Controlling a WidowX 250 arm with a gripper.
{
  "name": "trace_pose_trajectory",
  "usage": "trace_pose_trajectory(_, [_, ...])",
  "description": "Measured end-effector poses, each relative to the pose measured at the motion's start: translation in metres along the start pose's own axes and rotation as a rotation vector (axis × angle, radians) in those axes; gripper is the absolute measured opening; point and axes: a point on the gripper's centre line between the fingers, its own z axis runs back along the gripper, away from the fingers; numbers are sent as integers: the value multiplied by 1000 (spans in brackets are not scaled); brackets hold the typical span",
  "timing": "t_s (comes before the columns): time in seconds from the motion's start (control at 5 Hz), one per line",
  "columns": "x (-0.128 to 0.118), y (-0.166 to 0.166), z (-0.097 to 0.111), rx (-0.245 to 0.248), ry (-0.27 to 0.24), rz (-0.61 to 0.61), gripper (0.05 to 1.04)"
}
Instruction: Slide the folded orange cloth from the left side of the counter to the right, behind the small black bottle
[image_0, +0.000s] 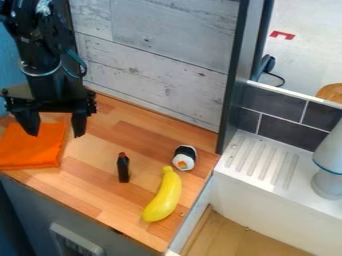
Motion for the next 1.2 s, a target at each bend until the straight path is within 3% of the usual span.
trace_pose_trajectory(0.2, [-3,0,-5,4,20,-2,1001])
trace_pose_trajectory(0.8, [49,51,-52,10,38,113,1001])
trace_pose_trajectory(1.2, [60,51,-86,-13,51,151,1001])
